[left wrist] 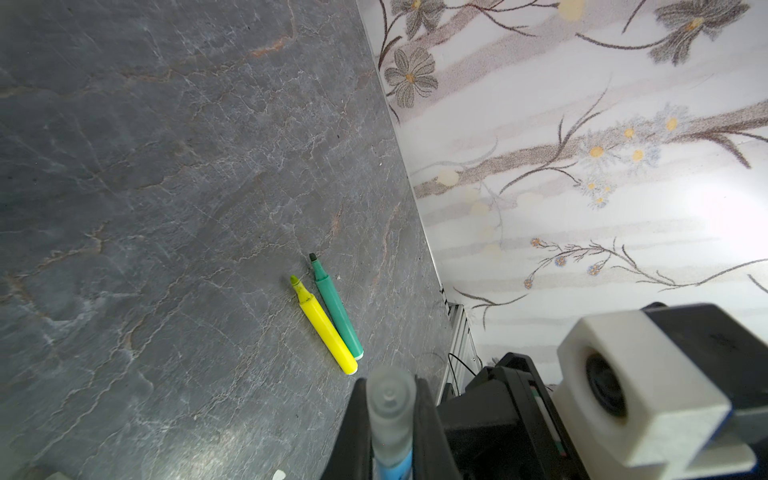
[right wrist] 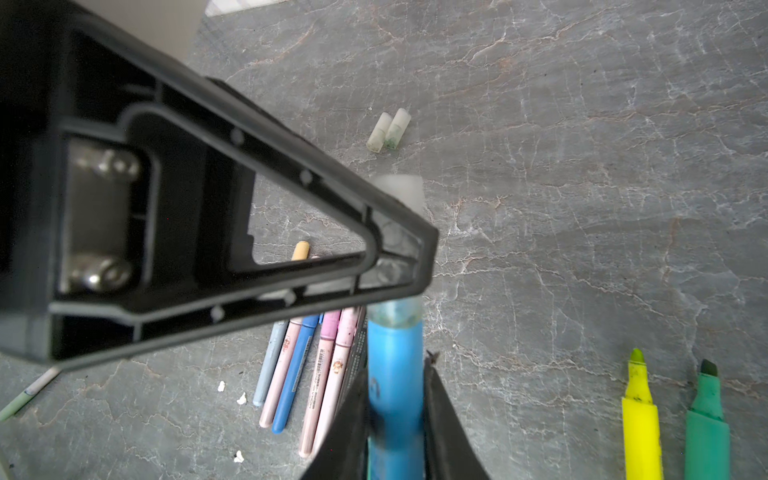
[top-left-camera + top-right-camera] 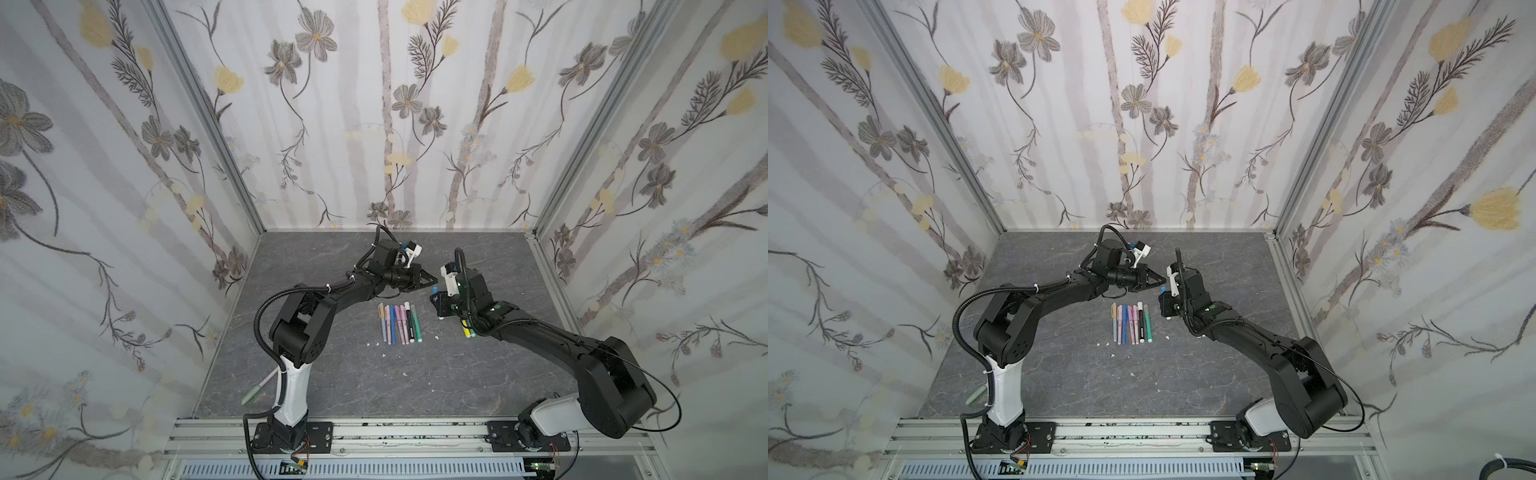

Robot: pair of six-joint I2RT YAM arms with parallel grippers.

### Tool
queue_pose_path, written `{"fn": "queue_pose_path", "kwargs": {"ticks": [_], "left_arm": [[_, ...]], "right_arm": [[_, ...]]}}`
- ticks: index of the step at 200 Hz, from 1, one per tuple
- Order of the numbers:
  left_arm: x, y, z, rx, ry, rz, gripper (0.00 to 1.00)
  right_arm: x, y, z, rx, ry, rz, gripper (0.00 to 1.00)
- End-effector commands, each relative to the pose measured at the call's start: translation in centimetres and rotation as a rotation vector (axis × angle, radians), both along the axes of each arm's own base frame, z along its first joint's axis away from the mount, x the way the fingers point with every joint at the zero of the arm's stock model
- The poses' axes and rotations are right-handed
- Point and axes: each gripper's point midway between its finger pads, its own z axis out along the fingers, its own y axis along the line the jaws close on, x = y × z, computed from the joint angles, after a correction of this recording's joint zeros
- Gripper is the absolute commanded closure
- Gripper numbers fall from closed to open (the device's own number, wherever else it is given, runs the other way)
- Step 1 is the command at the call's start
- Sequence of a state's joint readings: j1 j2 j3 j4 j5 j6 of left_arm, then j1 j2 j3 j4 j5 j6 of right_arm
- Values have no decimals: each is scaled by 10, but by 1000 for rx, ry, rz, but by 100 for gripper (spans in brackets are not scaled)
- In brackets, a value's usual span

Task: Open the pen caps
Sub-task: 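Pull the right gripper away from the left gripper, uncapping the light-blue highlighter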

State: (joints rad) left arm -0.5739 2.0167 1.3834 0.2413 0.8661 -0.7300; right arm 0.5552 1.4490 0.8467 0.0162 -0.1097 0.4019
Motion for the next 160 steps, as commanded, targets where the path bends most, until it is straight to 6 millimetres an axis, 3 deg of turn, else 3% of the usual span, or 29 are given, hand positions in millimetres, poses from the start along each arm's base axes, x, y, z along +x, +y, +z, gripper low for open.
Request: {"fn": "queue_pose_path", "kwargs": {"ticks": [1,15,68,113,120,160], "left_arm": [[1,0,5,-4,-36,-6,100],[3,0,3,1,-35,-2,100],[27,1,14,-11,-62,46,100],[58,13,24,-21,-87,106,100],[62,15,27,-23,-91,114,100],[80,31,26,-20,-87,150,100]], "right_arm": [[6,4,9,17,-28,3,90],[6,4,7,11,-21,5,100],[-9,0,-8,-3,21,20,100],[-27,-1,-13,9,42,26,100],[-36,-4,-25,-1,66,27,100],[-48,-2,-24,7,68,31,100]]}}
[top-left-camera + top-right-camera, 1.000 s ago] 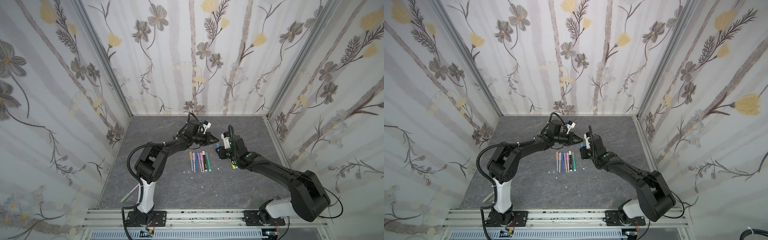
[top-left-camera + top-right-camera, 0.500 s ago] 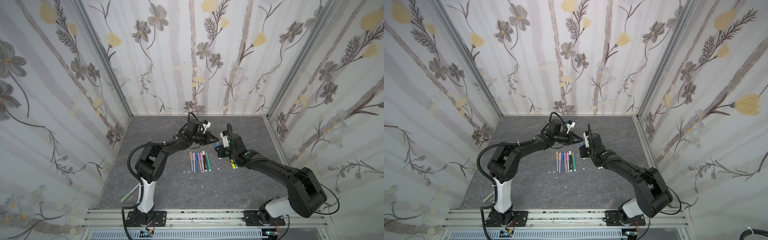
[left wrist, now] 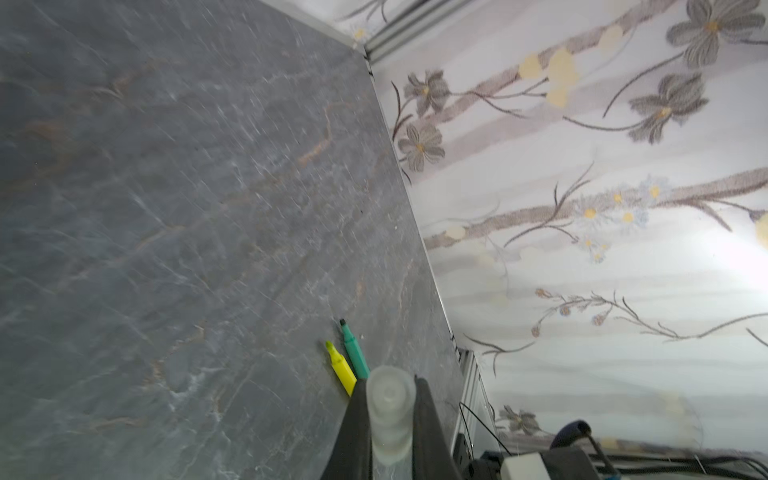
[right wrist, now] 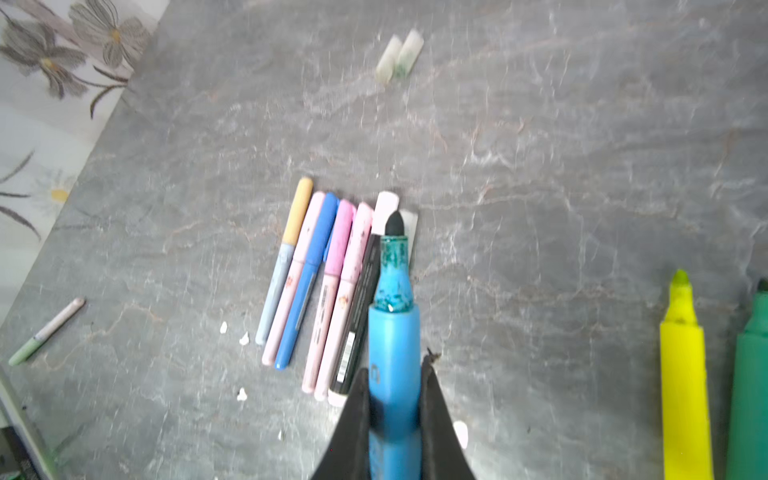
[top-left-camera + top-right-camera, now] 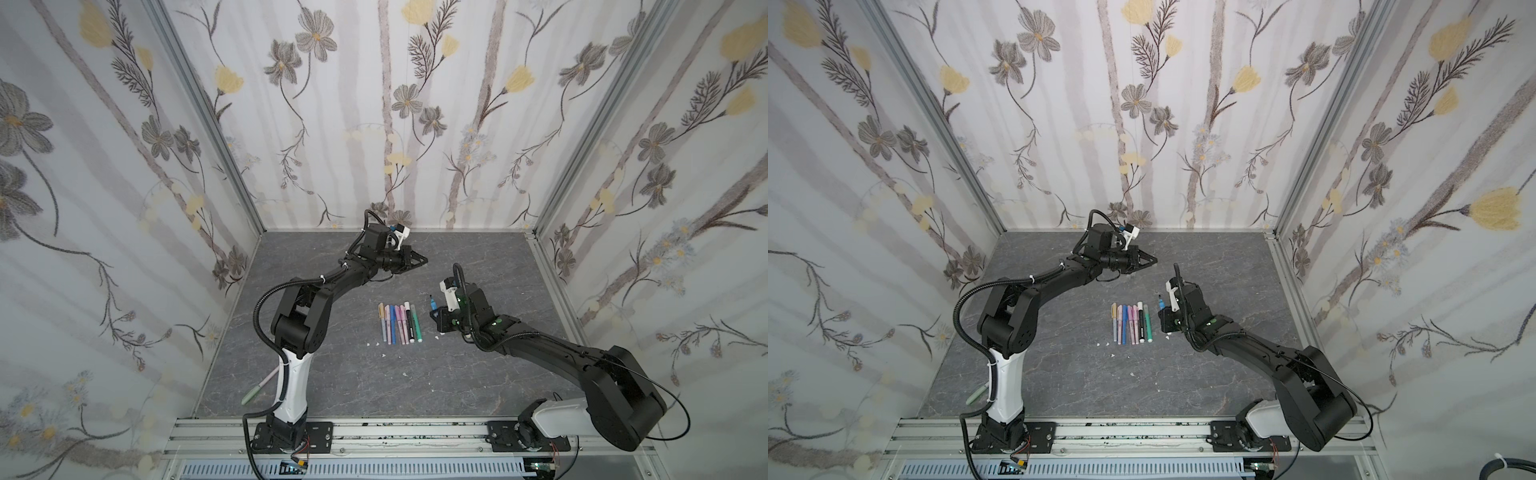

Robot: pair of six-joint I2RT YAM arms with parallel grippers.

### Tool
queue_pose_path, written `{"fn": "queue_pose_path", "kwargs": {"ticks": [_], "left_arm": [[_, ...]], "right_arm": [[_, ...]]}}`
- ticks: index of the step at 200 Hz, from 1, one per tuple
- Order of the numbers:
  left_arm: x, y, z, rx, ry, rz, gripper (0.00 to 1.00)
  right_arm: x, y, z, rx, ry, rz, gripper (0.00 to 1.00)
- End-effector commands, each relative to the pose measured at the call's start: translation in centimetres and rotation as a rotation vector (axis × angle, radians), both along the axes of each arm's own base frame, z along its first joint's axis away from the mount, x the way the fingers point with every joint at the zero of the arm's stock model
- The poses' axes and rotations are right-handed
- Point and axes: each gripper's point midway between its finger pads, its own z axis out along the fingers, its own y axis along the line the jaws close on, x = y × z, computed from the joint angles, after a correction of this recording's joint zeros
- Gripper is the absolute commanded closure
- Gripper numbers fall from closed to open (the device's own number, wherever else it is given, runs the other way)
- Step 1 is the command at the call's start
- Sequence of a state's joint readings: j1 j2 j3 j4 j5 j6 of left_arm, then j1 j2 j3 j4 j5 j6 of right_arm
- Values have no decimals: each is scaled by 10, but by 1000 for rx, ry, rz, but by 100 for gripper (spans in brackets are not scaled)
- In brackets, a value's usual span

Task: Open the pen caps
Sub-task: 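Pull the right gripper away from the left gripper, uncapping the light-blue highlighter, then lower the uncapped light-blue highlighter beside the yellow one and open the right gripper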

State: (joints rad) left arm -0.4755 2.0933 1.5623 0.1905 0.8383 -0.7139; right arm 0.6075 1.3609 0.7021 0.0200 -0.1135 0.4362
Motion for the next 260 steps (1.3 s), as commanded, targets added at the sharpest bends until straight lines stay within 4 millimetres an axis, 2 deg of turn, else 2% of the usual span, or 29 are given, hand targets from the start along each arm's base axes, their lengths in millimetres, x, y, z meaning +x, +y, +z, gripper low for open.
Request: {"fn": "queue_pose_path", "kwargs": {"ticks": [1,22,51,76,99,101,105,116,121,142,160,167,260], "left_arm": [[11,5,3,-7,-21,32,100],[19,24,-2,15,-13,67,100],[29,68,-16,80,-3,145,100],[26,104,-32,126,13,198,100],[21,123,-47,147,44,222,100],[20,124,-48,147,44,222,100],[19,125,-50,149,47,224,100],[19,129,-48,146,39,228,100],[13,132,-56,154,58,228,100],[10,139,-56,159,57,241,100],[10,144,-57,163,62,248,100],[10,145,-58,163,62,248,100],[8,146,-59,162,71,254,100]], "right_arm": [[-5,0,2,13,6,-4,100],[-7,-10,-7,-38,25,-39,100],[-7,-36,-32,-202,83,-114,100],[-5,-48,-42,-284,92,-148,100],[-2,-58,-53,-350,105,-171,100],[-2,-59,-55,-358,109,-172,100],[6,-55,-47,-356,90,-176,100],[9,-59,-53,-398,98,-187,100],[11,-61,-55,-416,99,-191,100],[16,-67,-63,-481,104,-206,100],[22,-70,-61,-506,89,-220,100],[21,-73,-71,-534,106,-220,100],[30,-79,-77,-581,99,-244,91]]}}
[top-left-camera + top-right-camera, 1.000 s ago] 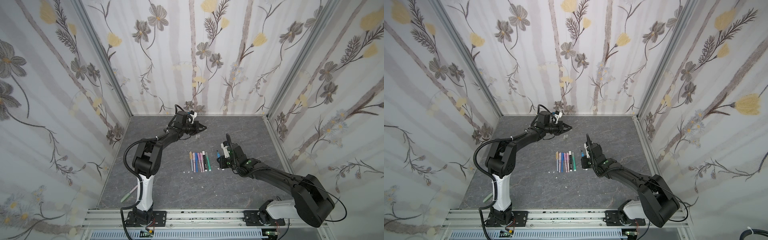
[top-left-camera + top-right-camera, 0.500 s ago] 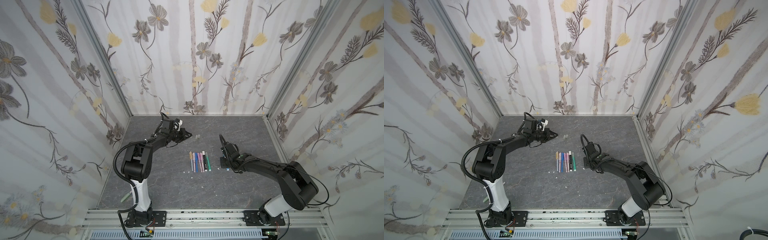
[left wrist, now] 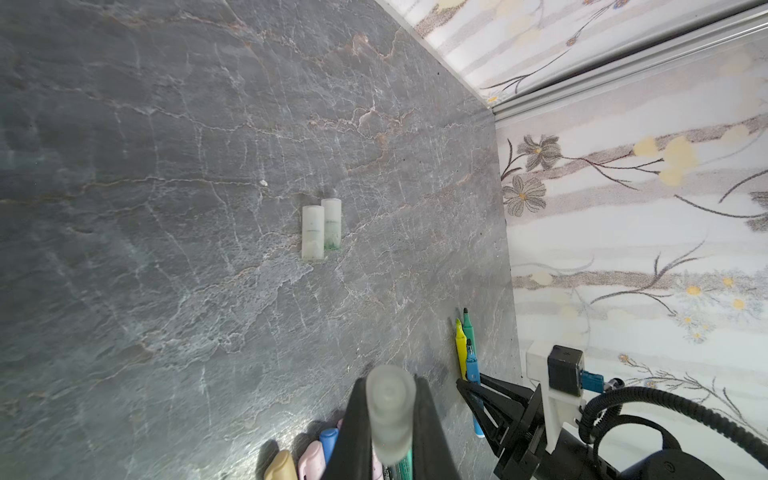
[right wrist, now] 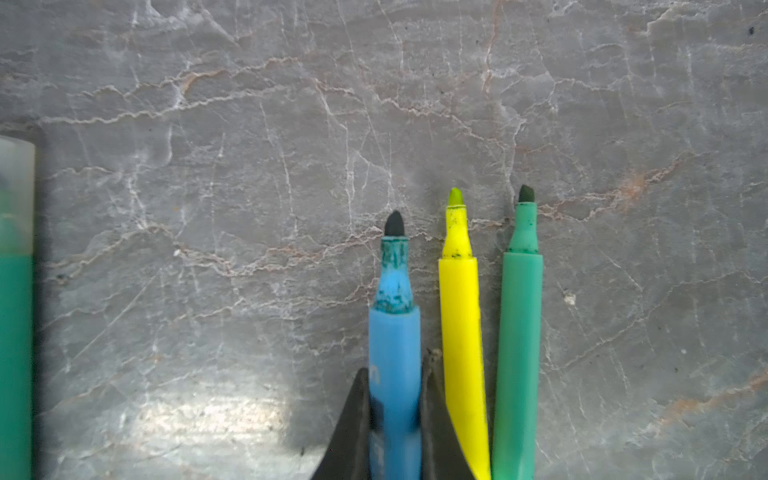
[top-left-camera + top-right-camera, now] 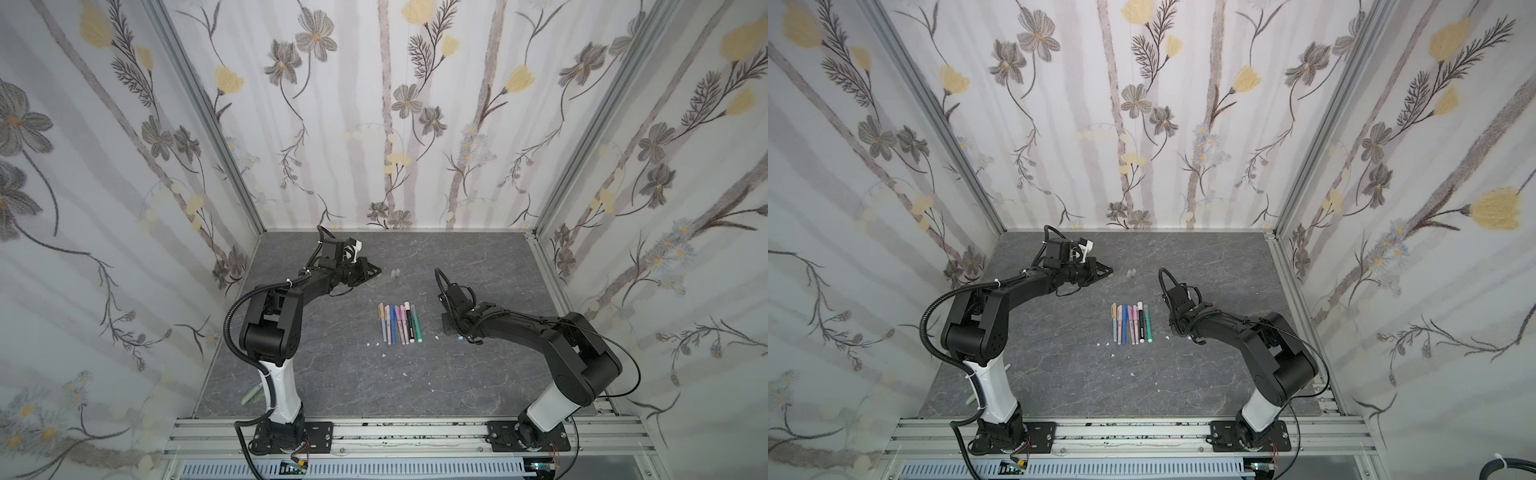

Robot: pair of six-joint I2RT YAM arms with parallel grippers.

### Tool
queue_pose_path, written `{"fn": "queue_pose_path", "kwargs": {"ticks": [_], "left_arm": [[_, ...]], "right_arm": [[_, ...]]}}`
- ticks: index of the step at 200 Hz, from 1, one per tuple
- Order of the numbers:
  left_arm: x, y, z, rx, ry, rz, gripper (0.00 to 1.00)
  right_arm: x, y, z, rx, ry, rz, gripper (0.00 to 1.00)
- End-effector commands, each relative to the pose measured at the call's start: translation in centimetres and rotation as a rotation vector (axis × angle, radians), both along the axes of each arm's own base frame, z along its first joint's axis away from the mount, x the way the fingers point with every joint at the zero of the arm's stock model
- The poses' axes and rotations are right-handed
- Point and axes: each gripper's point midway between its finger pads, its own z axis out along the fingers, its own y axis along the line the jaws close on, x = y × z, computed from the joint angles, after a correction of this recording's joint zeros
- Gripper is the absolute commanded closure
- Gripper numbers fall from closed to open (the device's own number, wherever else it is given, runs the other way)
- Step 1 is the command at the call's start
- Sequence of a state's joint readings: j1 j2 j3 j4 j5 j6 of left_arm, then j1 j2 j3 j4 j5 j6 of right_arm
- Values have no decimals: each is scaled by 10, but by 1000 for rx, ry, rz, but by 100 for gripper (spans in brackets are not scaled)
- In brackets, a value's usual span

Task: Open the pen caps
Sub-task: 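Lower the uncapped light-blue highlighter beside the yellow one and open the right gripper, then drop the clear cap with the left gripper while the right gripper moves over the pens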

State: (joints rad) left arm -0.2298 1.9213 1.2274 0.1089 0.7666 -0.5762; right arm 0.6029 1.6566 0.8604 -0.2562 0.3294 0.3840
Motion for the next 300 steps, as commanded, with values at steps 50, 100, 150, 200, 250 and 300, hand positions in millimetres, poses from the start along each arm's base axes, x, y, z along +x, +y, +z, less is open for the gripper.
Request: {"fn": "queue_pose_path", "kwargs": {"ticks": [50,100,150,200,250,300], "left_arm": [[-1,1,3,3,-23,1,100],[0,0,0,1,-20,-2,100],[0,1,0,1,-22,-5,100],[-1,1,-1,1,-22,-5,100],[14,7,-11,68,-26,30,100],[37,4,-29,95,-12,46,100]], "right_arm": [[8,-4,-1,-48,-18,-15,88],[12,-5,1,-63,-21,-17,84],[16,-6,5,-81,-26,-21,81],[16,-8,4,-95,-24,-22,78],[15,-9,-2,-107,-10,-21,76],[20,-9,8,-111,-35,-22,74]]}}
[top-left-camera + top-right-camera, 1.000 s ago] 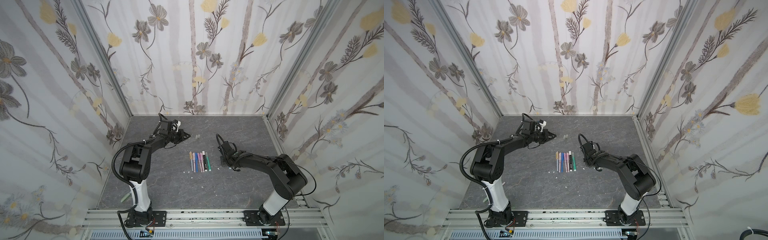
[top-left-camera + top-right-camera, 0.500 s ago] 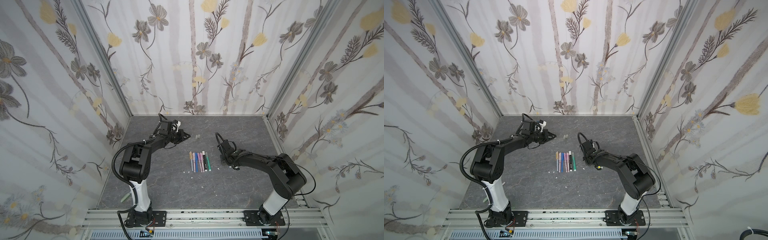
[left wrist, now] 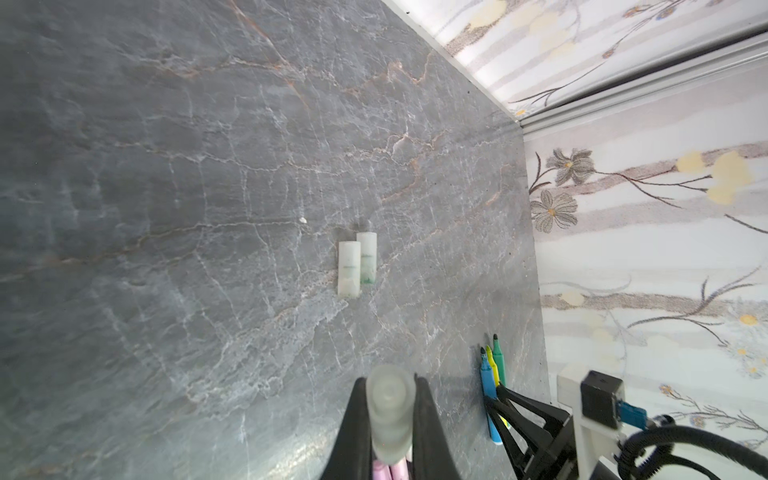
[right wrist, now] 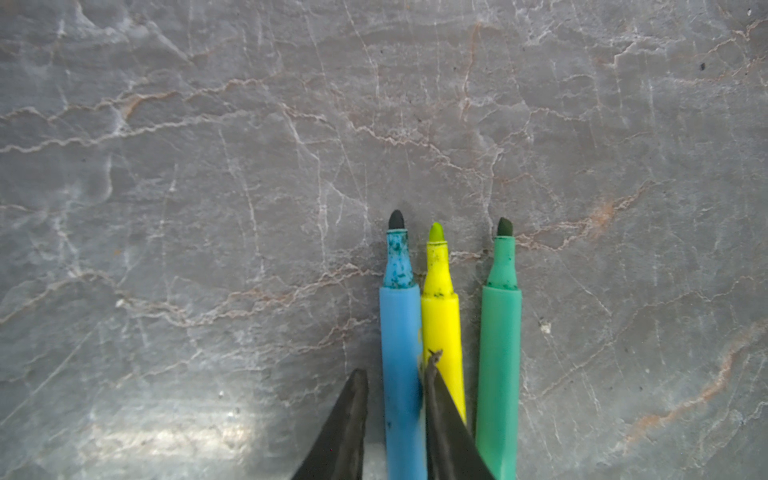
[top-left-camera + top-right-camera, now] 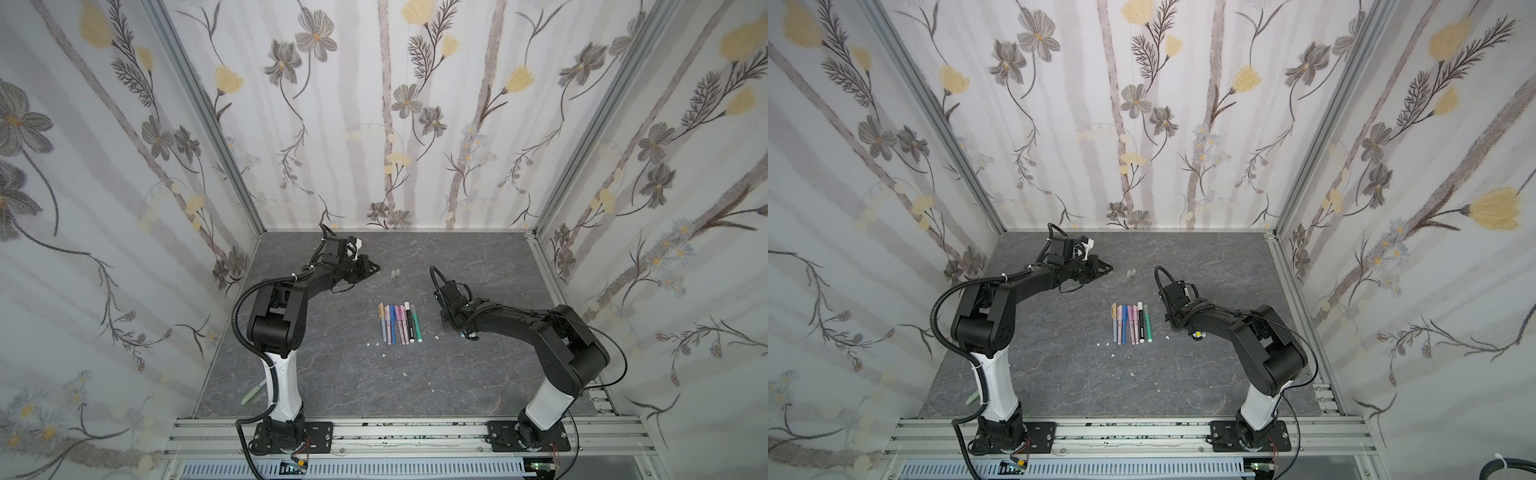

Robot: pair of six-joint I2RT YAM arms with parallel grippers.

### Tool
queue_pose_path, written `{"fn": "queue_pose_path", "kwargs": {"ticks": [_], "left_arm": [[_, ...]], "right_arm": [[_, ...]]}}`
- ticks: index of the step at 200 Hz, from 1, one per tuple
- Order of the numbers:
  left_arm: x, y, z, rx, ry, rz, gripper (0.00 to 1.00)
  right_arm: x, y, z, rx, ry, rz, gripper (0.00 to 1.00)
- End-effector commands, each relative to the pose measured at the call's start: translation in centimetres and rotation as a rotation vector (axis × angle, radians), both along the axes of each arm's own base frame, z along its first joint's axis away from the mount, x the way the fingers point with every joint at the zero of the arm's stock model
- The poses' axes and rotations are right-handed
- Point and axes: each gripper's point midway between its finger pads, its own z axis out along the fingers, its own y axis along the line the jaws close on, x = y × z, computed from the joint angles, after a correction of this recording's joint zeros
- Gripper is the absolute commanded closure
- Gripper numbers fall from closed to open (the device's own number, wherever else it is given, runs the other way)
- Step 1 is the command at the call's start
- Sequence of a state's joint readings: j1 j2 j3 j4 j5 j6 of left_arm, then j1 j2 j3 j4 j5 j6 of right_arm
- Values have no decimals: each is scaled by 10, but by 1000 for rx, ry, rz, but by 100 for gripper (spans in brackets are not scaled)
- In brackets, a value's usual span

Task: Open the pen caps
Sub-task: 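Drop the clear cap with the left gripper while the right gripper moves over the pens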

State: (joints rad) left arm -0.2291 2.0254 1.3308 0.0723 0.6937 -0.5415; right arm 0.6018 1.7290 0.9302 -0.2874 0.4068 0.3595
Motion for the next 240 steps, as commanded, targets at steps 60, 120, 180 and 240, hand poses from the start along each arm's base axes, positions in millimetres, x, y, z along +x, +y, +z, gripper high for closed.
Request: {"fn": "queue_pose_path", "kwargs": {"ticks": [60,120,180,240], "left_arm": [[29,-11,-25,94,1,-1,100],[38,-24,-48,173,46,-34,100],[28,-39,-62,203,90,-90,93],[16,-38,-68,230,113,-113,85]], "right_arm": [[16,6,60,37,-112,13,65],[10,14,79,123,-130,38,62],[4,19,73,168,-113,45,62],[1,24,66,184,-99,51,61]]}}
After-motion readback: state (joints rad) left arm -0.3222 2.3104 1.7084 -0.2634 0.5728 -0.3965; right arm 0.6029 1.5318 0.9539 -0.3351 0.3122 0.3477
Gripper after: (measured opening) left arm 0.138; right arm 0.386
